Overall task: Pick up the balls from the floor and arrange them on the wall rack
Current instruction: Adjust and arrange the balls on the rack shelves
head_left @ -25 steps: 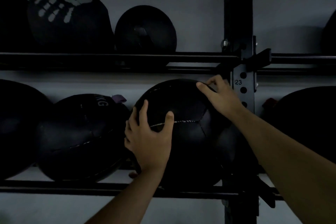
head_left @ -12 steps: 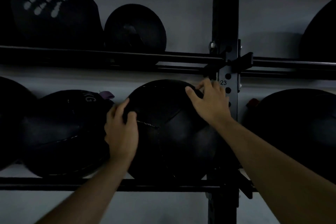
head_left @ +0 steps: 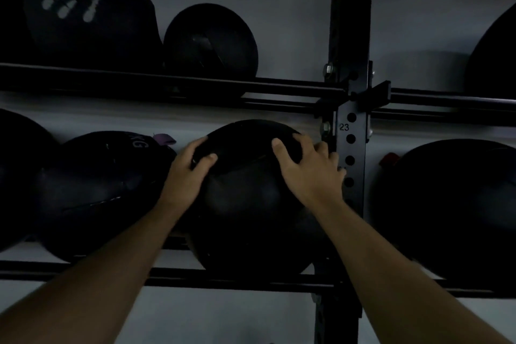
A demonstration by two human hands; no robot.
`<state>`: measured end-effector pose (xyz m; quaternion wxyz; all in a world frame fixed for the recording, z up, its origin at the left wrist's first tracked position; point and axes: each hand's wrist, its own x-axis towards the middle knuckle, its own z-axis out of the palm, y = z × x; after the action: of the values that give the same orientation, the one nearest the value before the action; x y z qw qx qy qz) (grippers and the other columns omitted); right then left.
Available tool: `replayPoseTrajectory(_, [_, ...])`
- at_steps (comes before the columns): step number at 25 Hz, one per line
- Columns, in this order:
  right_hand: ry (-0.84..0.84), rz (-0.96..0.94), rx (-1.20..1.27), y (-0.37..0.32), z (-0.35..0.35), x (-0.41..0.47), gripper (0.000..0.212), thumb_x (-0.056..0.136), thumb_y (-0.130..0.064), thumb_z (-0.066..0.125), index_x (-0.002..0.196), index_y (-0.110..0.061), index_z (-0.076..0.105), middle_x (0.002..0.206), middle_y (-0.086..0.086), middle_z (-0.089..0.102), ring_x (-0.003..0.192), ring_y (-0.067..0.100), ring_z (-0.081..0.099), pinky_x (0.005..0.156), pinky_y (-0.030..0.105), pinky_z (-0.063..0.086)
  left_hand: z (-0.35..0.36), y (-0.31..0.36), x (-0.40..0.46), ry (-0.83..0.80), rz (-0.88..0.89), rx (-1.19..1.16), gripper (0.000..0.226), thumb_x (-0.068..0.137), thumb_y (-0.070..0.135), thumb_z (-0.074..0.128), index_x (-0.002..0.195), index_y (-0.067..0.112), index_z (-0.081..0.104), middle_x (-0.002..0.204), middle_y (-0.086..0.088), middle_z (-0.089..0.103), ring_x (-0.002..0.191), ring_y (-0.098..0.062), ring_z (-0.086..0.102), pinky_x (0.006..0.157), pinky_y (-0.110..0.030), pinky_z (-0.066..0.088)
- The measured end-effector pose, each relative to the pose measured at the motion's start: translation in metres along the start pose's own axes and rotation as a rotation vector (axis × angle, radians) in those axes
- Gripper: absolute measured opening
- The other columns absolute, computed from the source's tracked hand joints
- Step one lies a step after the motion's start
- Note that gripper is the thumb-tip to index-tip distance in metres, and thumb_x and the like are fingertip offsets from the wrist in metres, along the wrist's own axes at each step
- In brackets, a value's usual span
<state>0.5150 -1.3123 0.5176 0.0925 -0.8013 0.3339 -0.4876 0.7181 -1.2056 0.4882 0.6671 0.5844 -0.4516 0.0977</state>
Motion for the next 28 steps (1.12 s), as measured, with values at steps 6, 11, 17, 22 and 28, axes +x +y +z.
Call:
replayPoseTrajectory(6, [-0.053, -0.166, 0.11, 0.015, -0.014, 0.006, 0.073, 0.088, -0.081, 0.042, 0.147, -0.038, 0.043, 0.157, 0.004, 0.041, 0.149, 0.032, 0.036, 0.122, 0.058, 0.029, 0.029, 0.019, -0.047, 0.148, 0.034, 0.184, 0.08, 0.082, 0.081, 0.046, 0.153, 0.044, 0.039, 0.166, 0.002, 0.035, 0.155, -0.026, 0.029, 0.127, -0.055, 0.022])
replayPoseTrajectory(11, [-0.052, -0.053, 0.132, 0.005, 0.006, 0.016, 0.08, 0.087, -0.088, 0.034, 0.158, -0.05, 0.032, 0.17, 0.003, 0.031, 0.156, 0.037, 0.028, 0.124, 0.063, 0.022, 0.019, 0.018, -0.018, 0.069, 0.138, 0.222, 0.089, 0.074, 0.086, 0.047, 0.152, 0.044, 0.041, 0.162, 0.008, 0.041, 0.152, -0.021, 0.034, 0.124, -0.057, 0.028])
replayPoseTrajectory(17, [0.06, -0.05, 0.084, -0.004, 0.021, 0.002, 0.084, 0.088, -0.087, 0.025, 0.161, -0.045, 0.028, 0.171, 0.007, 0.027, 0.156, 0.04, 0.025, 0.123, 0.063, 0.018, -0.001, 0.0, -0.002, -0.077, 0.173, 0.174, 0.099, 0.066, 0.099, 0.045, 0.152, 0.05, 0.038, 0.163, 0.016, 0.038, 0.153, -0.012, 0.032, 0.126, -0.05, 0.03])
replayPoseTrajectory(22, [0.075, -0.027, -0.084, -0.018, 0.013, -0.006, 0.075, 0.096, -0.076, 0.029, 0.161, -0.038, 0.035, 0.169, 0.013, 0.035, 0.153, 0.042, 0.031, 0.123, 0.063, 0.02, -0.028, 0.02, -0.004, -0.273, 0.089, 0.431, 0.096, 0.07, 0.101, 0.032, 0.155, 0.059, 0.021, 0.175, 0.013, 0.017, 0.161, -0.019, 0.014, 0.13, -0.054, 0.007])
replayPoseTrajectory(28, [0.16, -0.345, -0.027, -0.128, 0.066, -0.03, 0.057, 0.101, -0.046, 0.051, 0.151, -0.02, 0.053, 0.155, 0.02, 0.049, 0.148, 0.038, 0.039, 0.128, 0.05, 0.023, -0.142, 0.01, 0.036, -0.07, 0.192, 0.734, 0.066, 0.095, 0.076, 0.035, 0.151, 0.042, 0.044, 0.161, 0.008, 0.044, 0.153, -0.019, 0.032, 0.128, -0.057, 0.004])
